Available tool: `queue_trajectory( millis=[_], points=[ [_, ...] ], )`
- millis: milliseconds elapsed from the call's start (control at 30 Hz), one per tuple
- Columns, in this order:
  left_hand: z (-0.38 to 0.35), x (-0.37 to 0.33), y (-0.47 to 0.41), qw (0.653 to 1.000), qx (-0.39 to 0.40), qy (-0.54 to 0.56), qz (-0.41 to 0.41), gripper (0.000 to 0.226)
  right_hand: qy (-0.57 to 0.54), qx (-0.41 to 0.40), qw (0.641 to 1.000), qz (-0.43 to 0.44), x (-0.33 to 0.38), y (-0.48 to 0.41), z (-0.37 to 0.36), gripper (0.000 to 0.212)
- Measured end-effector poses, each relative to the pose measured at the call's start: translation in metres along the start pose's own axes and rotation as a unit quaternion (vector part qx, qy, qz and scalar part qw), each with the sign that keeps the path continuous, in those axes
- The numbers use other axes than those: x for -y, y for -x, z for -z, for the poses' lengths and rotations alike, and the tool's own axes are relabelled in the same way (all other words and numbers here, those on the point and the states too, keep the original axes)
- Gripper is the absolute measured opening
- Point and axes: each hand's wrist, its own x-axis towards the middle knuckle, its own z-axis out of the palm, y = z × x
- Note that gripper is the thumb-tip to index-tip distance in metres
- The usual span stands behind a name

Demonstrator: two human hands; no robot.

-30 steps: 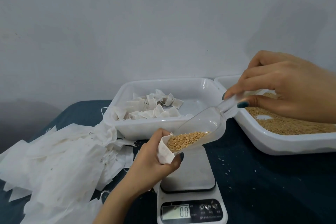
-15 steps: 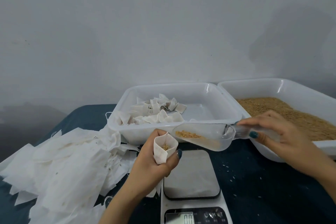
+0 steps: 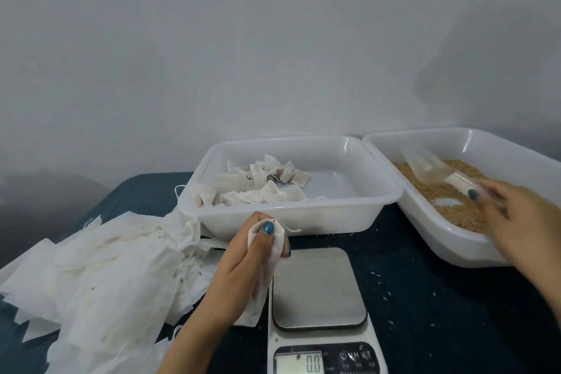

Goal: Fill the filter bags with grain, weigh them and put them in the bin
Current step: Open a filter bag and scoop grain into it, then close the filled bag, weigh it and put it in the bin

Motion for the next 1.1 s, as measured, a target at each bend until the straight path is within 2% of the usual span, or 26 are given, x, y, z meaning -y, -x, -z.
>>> queue_trajectory(
  millis=[67, 200, 300, 367, 433, 533, 567, 633, 700, 767, 800, 900, 1000, 1100],
  points=[
    [0.001, 0.002, 0.000, 0.999, -0.003, -0.045, 0.003, 0.041, 0.102, 0.042, 0.994, 0.000, -0.011, -0.017, -0.001, 0.017],
    [0.003, 0.003, -0.002, 0.992, -0.038, -0.121, -0.001, 0.029, 0.270, 0.188, 0.943, -0.047, -0.007, -0.042, -0.001, 0.033],
    [0.007, -0.003, -0.008, 0.973, -0.024, -0.229, -0.020, 0.033, 0.305, 0.268, 0.911, -0.067, 0.004, -0.047, -0.007, 0.030],
    [0.008, -0.007, -0.012, 0.961, -0.005, -0.275, -0.037, 0.040, 0.309, 0.282, 0.905, -0.076, 0.009, -0.044, -0.007, 0.021],
    [0.007, -0.011, -0.015, 0.955, 0.009, -0.292, -0.059, 0.039, 0.302, 0.235, 0.923, -0.048, 0.018, -0.037, -0.005, 0.017],
    [0.005, -0.013, -0.022, 0.938, 0.020, -0.327, -0.111, 0.030, 0.208, 0.078, 0.969, 0.104, 0.052, -0.008, -0.013, 0.029],
    [0.003, -0.013, -0.025, 0.935, 0.023, -0.334, -0.118, 0.030, 0.129, 0.065, 0.977, 0.157, 0.068, 0.004, -0.017, 0.029],
    [-0.003, -0.016, -0.031, 0.944, 0.027, -0.313, -0.103, 0.024, -0.040, 0.136, 0.967, 0.214, 0.098, 0.026, -0.028, 0.028],
    [-0.007, -0.017, -0.038, 0.942, 0.027, -0.318, -0.109, 0.019, -0.137, 0.237, 0.934, 0.229, 0.116, 0.041, -0.043, 0.042],
    [-0.010, -0.016, -0.042, 0.936, 0.026, -0.329, -0.122, 0.022, -0.201, 0.279, 0.907, 0.243, 0.123, 0.050, -0.059, 0.054],
    [-0.011, -0.015, -0.043, 0.943, 0.024, -0.313, -0.114, 0.020, -0.241, 0.291, 0.895, 0.237, 0.124, 0.053, -0.066, 0.051],
    [-0.010, -0.007, -0.042, 0.973, 0.030, -0.220, -0.059, 0.027, -0.302, 0.308, 0.877, 0.209, 0.120, 0.059, -0.080, 0.039],
    [-0.013, 0.003, -0.036, 0.992, 0.041, -0.122, 0.001, 0.033, -0.330, 0.283, 0.881, 0.189, 0.115, 0.066, -0.088, 0.030],
    [-0.014, 0.011, -0.030, 0.996, 0.032, -0.082, 0.029, 0.036, -0.315, 0.260, 0.891, 0.197, 0.110, 0.072, -0.094, 0.040]
  ],
)
